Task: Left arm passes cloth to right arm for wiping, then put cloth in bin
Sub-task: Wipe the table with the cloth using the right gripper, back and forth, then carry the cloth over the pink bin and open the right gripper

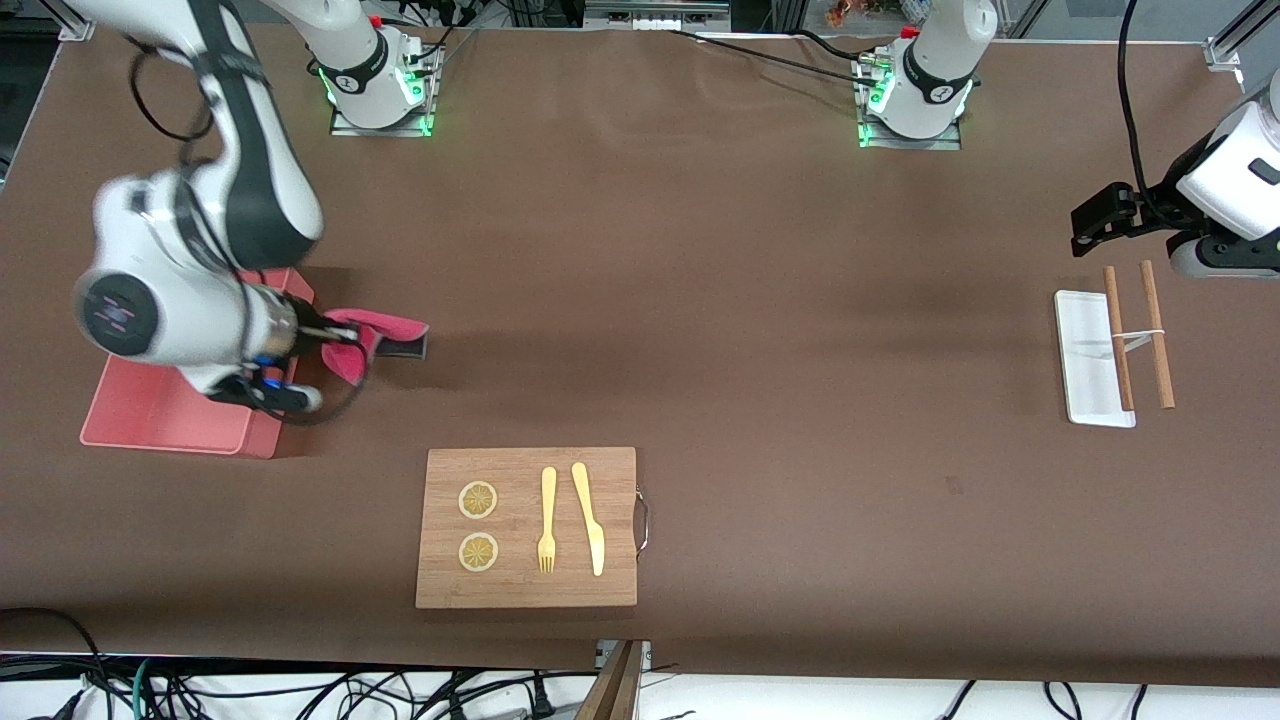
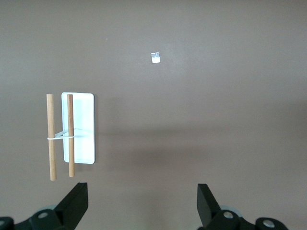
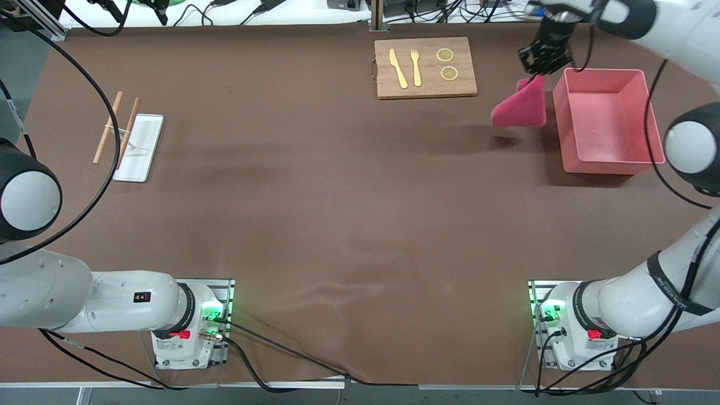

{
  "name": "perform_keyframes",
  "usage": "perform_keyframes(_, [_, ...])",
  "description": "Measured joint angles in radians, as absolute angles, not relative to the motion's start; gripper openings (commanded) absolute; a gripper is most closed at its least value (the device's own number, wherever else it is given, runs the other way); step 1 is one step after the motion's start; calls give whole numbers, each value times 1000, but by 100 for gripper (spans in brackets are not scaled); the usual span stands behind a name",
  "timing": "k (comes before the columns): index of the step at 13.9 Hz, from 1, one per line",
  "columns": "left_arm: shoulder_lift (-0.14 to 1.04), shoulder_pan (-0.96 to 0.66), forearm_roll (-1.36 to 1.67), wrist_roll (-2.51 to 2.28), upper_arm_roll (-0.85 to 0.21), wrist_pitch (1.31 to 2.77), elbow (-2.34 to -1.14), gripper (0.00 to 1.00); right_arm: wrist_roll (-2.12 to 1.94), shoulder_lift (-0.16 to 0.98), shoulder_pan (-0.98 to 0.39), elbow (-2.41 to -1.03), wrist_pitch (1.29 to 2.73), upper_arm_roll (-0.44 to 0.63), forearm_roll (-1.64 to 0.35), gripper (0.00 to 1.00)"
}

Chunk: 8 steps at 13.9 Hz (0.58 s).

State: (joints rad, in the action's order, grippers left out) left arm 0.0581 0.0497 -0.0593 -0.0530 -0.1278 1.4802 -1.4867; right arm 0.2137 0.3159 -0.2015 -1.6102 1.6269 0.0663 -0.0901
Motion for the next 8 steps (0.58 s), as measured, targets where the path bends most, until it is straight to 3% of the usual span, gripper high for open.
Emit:
perform_keyframes(4, [58,50,-59,-52,-129,1480,-1486,100,-73,195,-164,-1552,1420,185,9,0])
perform_keyframes(8, [58,50,-59,-49,-130,1480,-1486,100,-376,208,-145,-1540,1418,324,135,0])
